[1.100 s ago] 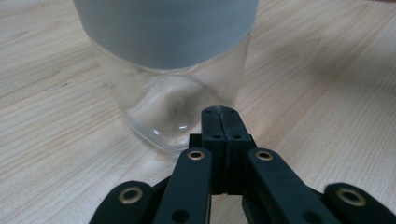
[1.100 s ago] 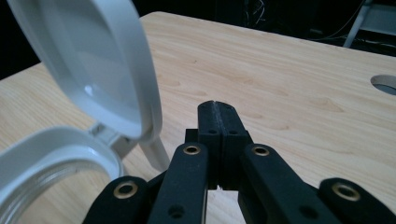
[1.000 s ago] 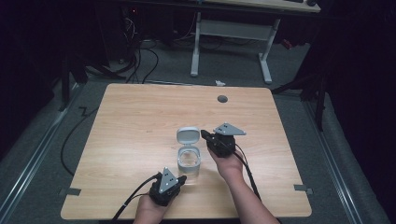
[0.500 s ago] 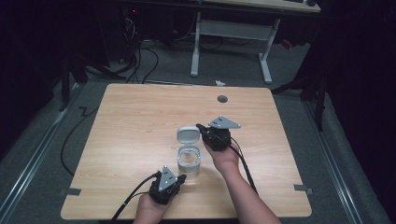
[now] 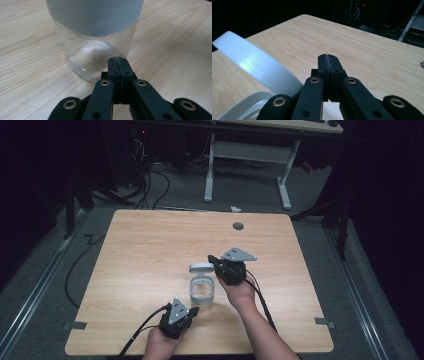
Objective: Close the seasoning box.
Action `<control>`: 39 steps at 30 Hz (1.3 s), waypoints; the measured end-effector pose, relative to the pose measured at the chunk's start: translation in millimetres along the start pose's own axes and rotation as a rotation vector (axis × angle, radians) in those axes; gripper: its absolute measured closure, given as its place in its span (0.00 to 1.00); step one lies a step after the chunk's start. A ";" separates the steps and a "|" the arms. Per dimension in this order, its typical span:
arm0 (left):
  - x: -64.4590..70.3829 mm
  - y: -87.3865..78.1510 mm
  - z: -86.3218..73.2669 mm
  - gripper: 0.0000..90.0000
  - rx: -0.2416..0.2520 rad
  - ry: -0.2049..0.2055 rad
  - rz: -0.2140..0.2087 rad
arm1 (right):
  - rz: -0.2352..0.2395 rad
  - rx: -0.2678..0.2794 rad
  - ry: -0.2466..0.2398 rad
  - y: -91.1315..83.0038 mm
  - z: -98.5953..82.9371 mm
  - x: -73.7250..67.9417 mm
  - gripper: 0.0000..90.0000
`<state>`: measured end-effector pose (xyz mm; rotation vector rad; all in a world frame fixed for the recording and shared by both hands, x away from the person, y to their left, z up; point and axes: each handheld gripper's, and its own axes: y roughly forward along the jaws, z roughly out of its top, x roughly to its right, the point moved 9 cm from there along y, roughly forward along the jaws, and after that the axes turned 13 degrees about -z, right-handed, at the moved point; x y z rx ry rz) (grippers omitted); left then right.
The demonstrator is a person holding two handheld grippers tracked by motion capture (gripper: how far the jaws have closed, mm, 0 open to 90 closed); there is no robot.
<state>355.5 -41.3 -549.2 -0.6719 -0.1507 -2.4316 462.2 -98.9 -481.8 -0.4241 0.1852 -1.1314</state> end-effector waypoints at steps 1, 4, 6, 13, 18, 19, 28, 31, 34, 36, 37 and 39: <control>0.0 0.0 0.1 1.00 0.001 0.001 -0.001 | -0.001 -0.004 -0.001 -1.4 -1.2 -0.5 1.00; 0.0 -0.4 0.5 1.00 0.005 0.003 -0.002 | 0.005 -0.005 -0.007 -5.6 -4.8 -2.8 1.00; 0.2 -0.5 0.5 1.00 0.005 0.003 -0.002 | 0.011 -0.007 -0.011 -10.1 -7.9 -5.3 1.00; 0.2 -0.6 0.8 1.00 0.007 0.001 -0.003 | 0.037 0.006 -0.022 -25.3 -16.7 -14.9 1.00; 0.4 -0.7 1.0 1.00 0.009 -0.001 -0.005 | 0.039 0.018 -0.025 -34.1 -20.9 -19.3 1.00; 0.4 -0.7 1.1 1.00 0.009 -0.002 -0.005 | 0.039 0.021 -0.030 -35.4 -21.7 -19.9 1.00; 4.1 -5.9 5.9 1.00 -0.004 -0.040 -0.026 | 0.029 0.034 -0.025 -41.0 -22.6 -14.7 0.99; 5.5 -15.0 12.9 1.00 -0.006 -0.020 -0.035 | 0.010 0.029 -0.012 -44.2 -24.6 -5.6 0.99; -0.2 -25.0 20.2 0.99 -0.009 -0.038 -0.033 | -0.009 0.032 -0.007 -48.1 -27.8 3.3 0.99; -7.0 -32.6 27.0 0.99 0.002 -0.030 -0.019 | -0.023 0.032 0.004 -52.8 -32.1 11.0 0.99; -12.6 -38.4 32.1 0.98 0.012 -0.025 -0.007 | -0.032 0.030 0.010 -55.0 -34.8 15.4 0.99; -17.8 -44.0 37.5 0.98 0.025 -0.031 0.002 | -0.049 0.020 0.028 -59.6 -42.5 24.8 0.99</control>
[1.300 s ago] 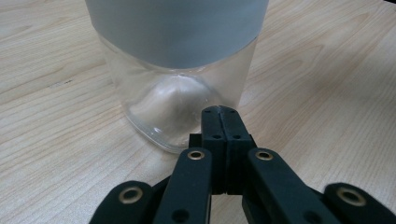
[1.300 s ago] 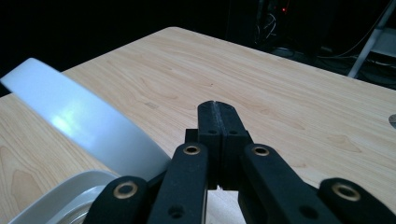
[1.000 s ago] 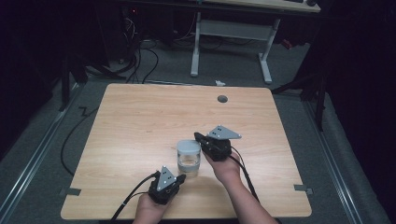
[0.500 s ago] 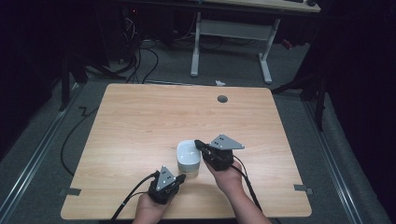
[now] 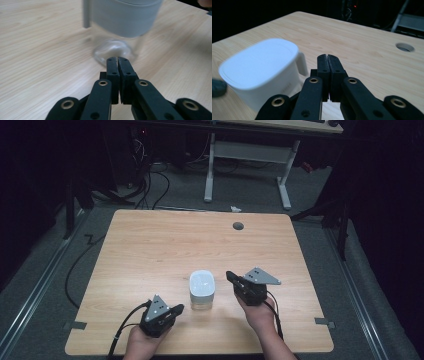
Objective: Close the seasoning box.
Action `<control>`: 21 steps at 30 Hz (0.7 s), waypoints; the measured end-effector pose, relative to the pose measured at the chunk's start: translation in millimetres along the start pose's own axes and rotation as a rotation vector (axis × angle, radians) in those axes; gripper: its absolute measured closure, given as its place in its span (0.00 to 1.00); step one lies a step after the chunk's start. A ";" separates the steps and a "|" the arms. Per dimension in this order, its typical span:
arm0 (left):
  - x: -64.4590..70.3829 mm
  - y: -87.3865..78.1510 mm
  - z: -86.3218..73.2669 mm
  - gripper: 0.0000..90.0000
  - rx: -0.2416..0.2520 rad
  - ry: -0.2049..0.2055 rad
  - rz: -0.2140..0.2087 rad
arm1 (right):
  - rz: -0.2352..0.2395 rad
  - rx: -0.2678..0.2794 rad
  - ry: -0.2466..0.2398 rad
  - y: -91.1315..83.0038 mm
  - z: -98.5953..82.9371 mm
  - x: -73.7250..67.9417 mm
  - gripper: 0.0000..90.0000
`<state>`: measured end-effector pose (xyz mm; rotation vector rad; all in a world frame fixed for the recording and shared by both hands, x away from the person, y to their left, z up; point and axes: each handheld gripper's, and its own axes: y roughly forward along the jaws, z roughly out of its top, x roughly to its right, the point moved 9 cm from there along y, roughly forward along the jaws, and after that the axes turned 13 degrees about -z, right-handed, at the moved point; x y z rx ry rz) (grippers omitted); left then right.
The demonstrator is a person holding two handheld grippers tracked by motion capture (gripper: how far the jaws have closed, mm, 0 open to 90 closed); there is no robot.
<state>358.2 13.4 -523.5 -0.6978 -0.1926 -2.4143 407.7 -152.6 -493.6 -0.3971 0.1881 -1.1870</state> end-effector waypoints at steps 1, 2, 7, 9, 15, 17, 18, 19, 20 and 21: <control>-3.5 -3.6 3.6 0.97 0.005 0.000 0.004 | -0.009 -0.005 0.001 -1.1 -2.8 3.9 0.99; -7.5 -6.9 7.6 0.96 0.013 0.002 0.010 | -0.018 -0.012 0.010 -2.6 -6.6 8.6 0.99; -36.0 -21.3 30.3 0.93 0.065 -0.007 0.073 | -0.065 -0.048 0.035 -4.0 -24.9 34.0 0.98; -46.5 -26.2 35.9 0.90 0.080 -0.004 0.098 | -0.088 -0.064 0.055 -2.9 -33.2 47.6 0.96; -79.9 -38.2 45.7 0.73 0.121 -0.020 0.187 | -0.144 -0.123 0.102 -2.3 -59.4 82.0 0.79; -89.0 -40.5 45.4 0.68 0.117 0.000 0.218 | -0.172 -0.142 0.120 -4.0 -70.5 95.5 0.72; -92.6 -41.4 44.4 0.66 0.110 0.006 0.232 | -0.184 -0.150 0.131 -5.2 -75.7 101.3 0.70; -98.0 -43.5 43.4 0.66 0.104 0.013 0.250 | -0.194 -0.155 0.142 -6.7 -79.5 105.6 0.68; -101.3 -45.2 43.6 0.65 0.108 0.009 0.256 | -0.207 -0.157 0.160 -9.8 -85.1 111.8 0.65; -104.5 -46.8 43.7 0.65 0.110 0.007 0.264 | -0.221 -0.155 0.169 -13.1 -89.1 116.4 0.63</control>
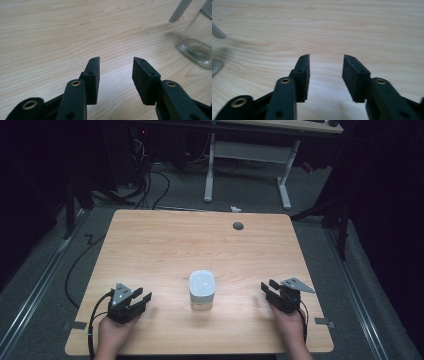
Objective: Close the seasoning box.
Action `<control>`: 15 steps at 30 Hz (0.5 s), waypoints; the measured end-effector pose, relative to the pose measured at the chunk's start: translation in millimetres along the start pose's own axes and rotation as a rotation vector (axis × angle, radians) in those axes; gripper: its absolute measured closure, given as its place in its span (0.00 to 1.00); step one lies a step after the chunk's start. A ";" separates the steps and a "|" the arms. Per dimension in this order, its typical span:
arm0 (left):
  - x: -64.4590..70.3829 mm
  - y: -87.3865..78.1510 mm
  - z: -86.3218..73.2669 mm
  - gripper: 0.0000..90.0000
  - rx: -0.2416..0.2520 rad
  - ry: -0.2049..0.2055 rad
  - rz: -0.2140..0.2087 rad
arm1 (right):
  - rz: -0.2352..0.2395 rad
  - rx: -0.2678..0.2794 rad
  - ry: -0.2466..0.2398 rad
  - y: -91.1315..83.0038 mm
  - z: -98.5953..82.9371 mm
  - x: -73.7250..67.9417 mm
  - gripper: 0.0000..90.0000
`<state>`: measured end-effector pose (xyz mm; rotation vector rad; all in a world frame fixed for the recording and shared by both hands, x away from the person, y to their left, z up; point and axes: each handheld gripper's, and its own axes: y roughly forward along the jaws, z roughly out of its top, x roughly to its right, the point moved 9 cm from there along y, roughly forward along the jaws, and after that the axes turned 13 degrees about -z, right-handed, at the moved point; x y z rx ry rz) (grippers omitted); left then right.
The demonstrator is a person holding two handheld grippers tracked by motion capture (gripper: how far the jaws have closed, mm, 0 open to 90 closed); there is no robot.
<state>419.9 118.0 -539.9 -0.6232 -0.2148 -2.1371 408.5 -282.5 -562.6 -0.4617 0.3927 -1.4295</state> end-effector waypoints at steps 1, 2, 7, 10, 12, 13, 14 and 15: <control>-3.2 -0.7 0.2 0.64 -0.001 0.006 0.009 | -0.008 -0.004 0.015 -3.0 -3.7 4.9 0.58; -6.1 -1.2 0.2 0.63 -0.002 0.014 0.018 | -0.007 -0.012 0.040 -8.2 -6.6 8.8 0.54; -14.6 -0.5 -6.8 0.59 -0.024 0.015 0.043 | -0.049 0.033 0.040 -34.8 -13.8 15.1 0.50; -10.1 -1.9 -6.8 0.58 -0.021 0.031 0.037 | -0.060 0.007 -0.004 -25.8 -19.0 13.1 0.50; -8.5 -4.7 -7.5 0.57 -0.021 0.036 0.037 | -0.058 0.016 -0.021 -22.2 -15.3 8.5 0.50; -8.6 -6.6 -8.7 0.57 -0.024 0.042 0.043 | -0.053 0.022 -0.030 -21.1 -13.8 6.1 0.51; -8.6 -8.7 -9.1 0.57 -0.024 0.043 0.046 | -0.046 0.022 -0.025 -20.4 -13.3 3.7 0.51; -8.3 -10.2 -9.0 0.57 -0.022 0.041 0.046 | -0.040 0.020 -0.023 -19.8 -13.7 1.9 0.50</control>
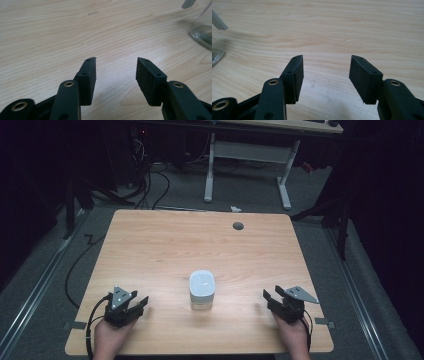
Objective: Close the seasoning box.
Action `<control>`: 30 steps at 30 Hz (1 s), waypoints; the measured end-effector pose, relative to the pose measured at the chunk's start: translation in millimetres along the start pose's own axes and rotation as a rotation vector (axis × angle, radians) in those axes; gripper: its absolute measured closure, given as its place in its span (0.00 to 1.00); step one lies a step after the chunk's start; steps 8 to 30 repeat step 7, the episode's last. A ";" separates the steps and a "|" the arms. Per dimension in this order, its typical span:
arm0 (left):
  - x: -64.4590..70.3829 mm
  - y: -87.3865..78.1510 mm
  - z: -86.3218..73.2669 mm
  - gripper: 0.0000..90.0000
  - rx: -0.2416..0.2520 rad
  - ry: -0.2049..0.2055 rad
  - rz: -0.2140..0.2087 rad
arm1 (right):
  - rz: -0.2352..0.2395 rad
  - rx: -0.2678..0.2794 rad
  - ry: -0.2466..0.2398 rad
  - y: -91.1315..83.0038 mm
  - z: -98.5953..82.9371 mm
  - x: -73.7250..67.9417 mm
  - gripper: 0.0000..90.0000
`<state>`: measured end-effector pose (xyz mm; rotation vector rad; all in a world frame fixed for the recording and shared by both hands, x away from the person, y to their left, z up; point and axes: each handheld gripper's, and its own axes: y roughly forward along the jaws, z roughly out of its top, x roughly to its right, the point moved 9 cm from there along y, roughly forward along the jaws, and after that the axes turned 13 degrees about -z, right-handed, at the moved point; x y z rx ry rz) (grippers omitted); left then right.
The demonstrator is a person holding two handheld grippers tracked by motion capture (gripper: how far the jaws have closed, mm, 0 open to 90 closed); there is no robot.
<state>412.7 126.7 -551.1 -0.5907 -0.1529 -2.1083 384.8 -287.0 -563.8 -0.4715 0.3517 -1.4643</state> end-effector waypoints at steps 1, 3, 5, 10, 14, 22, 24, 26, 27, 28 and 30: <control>0.6 -2.1 0.7 0.57 0.002 0.001 -0.001 | 0.004 0.001 -0.004 0.6 -0.5 -1.3 0.50; 2.0 -3.5 2.7 0.57 0.009 0.008 0.001 | 0.016 -0.008 -0.013 1.4 -2.5 -4.9 0.50; 2.9 -3.2 4.0 0.57 0.016 0.005 -0.003 | 0.019 -0.007 -0.021 1.7 -2.1 -5.0 0.50; 2.5 -1.7 2.6 0.57 0.010 0.005 -0.004 | 0.014 -0.005 -0.013 1.1 -0.8 -3.3 0.50; 2.5 -1.7 2.6 0.57 0.010 0.005 -0.004 | 0.014 -0.005 -0.013 1.1 -0.8 -3.3 0.50; 2.5 -1.7 2.6 0.57 0.010 0.005 -0.004 | 0.014 -0.005 -0.013 1.1 -0.8 -3.3 0.50; 2.5 -1.7 2.6 0.57 0.010 0.005 -0.004 | 0.014 -0.005 -0.013 1.1 -0.8 -3.3 0.50; 2.5 -1.7 2.6 0.57 0.010 0.005 -0.004 | 0.014 -0.005 -0.013 1.1 -0.8 -3.3 0.50; 2.5 -1.7 2.6 0.57 0.010 0.005 -0.004 | 0.014 -0.005 -0.013 1.1 -0.8 -3.3 0.50; 2.5 -1.7 2.6 0.57 0.010 0.005 -0.004 | 0.014 -0.005 -0.013 1.1 -0.8 -3.3 0.50; 2.5 -1.7 2.6 0.57 0.010 0.005 -0.004 | 0.014 -0.005 -0.013 1.1 -0.8 -3.3 0.50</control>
